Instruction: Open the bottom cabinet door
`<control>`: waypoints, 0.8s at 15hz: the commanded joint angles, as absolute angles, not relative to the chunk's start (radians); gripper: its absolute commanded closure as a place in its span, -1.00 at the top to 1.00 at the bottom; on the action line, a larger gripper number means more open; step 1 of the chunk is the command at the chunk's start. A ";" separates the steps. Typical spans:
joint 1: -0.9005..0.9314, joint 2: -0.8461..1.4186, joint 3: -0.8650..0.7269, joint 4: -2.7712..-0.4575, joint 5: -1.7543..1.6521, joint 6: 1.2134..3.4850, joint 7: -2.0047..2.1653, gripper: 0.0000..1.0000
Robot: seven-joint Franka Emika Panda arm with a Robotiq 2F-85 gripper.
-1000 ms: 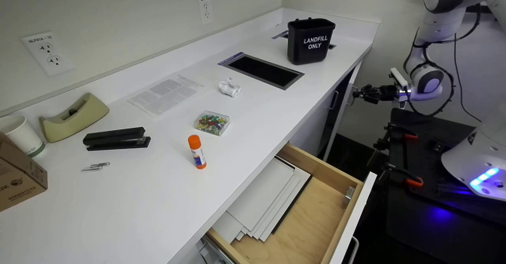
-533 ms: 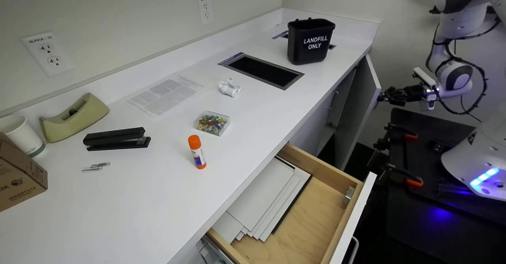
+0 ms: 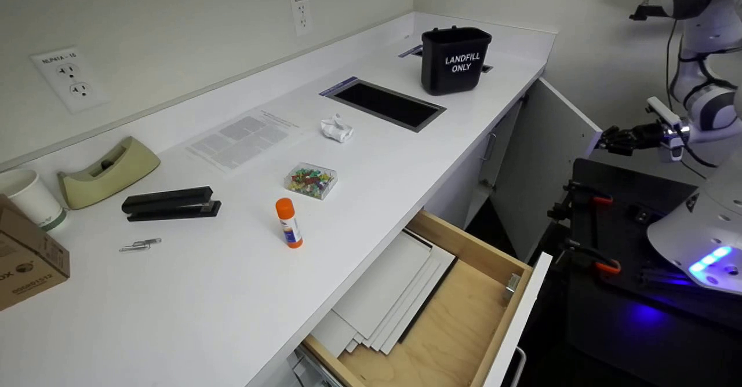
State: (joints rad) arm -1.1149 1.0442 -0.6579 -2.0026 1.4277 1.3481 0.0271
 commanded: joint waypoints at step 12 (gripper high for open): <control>-0.887 0.688 -0.805 -2.196 1.223 1.875 -0.095 0.99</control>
